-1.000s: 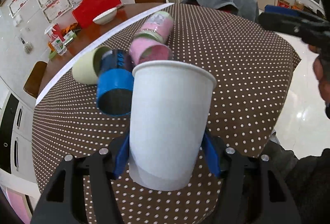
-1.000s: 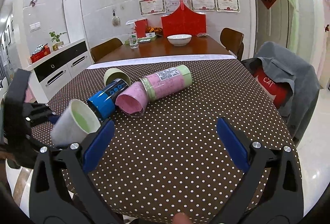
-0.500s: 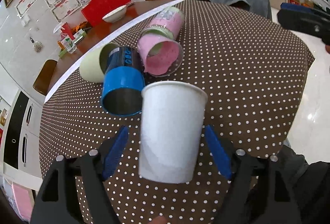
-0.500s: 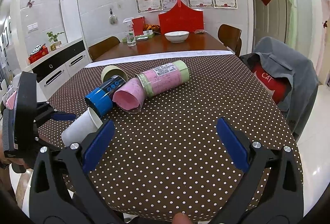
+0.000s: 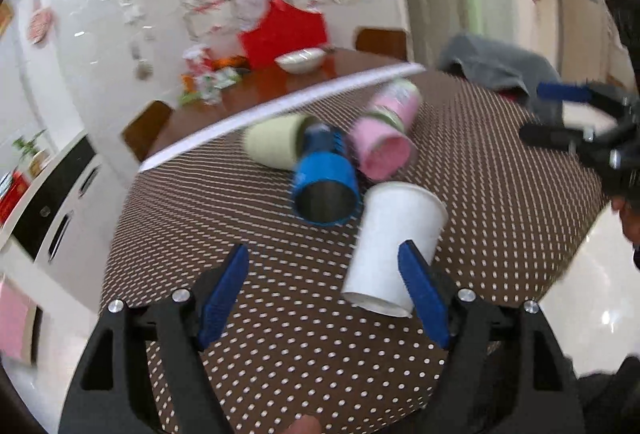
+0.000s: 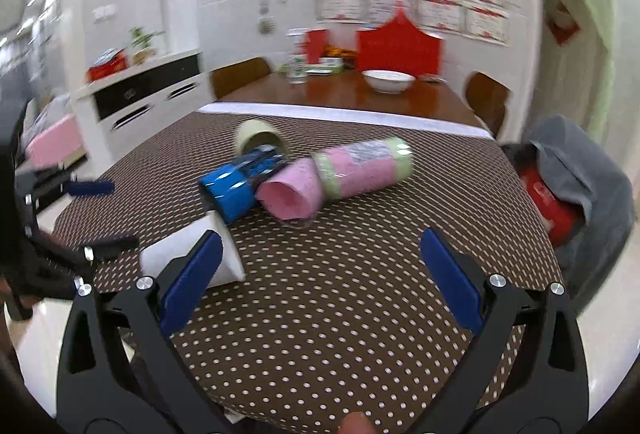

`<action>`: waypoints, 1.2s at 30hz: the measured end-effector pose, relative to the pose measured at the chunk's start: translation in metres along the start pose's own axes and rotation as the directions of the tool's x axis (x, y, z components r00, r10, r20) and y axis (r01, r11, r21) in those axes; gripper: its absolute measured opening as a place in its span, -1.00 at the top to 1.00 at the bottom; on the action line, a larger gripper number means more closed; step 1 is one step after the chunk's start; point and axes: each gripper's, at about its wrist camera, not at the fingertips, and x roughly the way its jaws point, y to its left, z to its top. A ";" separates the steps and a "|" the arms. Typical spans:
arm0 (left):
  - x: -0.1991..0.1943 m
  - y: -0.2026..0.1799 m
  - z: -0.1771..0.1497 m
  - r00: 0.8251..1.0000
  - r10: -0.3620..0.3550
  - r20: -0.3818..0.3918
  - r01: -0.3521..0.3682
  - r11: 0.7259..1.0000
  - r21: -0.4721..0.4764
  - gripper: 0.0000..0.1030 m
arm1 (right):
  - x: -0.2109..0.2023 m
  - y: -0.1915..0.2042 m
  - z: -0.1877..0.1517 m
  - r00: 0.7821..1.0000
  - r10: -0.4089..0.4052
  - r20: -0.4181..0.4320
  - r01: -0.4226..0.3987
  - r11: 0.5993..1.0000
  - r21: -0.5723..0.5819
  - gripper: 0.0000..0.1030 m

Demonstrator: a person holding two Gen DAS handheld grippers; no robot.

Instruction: Flip cup upside down

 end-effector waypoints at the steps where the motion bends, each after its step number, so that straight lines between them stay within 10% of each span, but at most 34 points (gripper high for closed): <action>1: -0.008 0.005 -0.001 1.000 0.022 0.020 -0.021 0.999 -0.035 -0.47 | 0.001 0.007 0.003 1.000 0.027 -0.002 -0.027 0.999 -0.048 -0.88; 10: -0.055 0.033 -0.021 0.973 0.212 0.088 -0.187 0.956 -0.225 -0.67 | 0.009 0.084 0.000 0.992 0.113 -0.051 -0.123 0.834 -0.538 -0.88; 15: -0.075 0.043 -0.035 0.958 0.269 0.098 -0.233 0.932 -0.278 -0.67 | 0.010 0.101 -0.001 0.986 0.148 -0.072 -0.160 0.764 -0.625 -0.88; 36: -0.097 0.049 -0.039 0.939 0.321 0.127 -0.260 0.899 -0.353 -0.67 | 0.012 0.097 0.029 0.955 0.274 -0.118 -0.290 0.762 -0.579 -0.88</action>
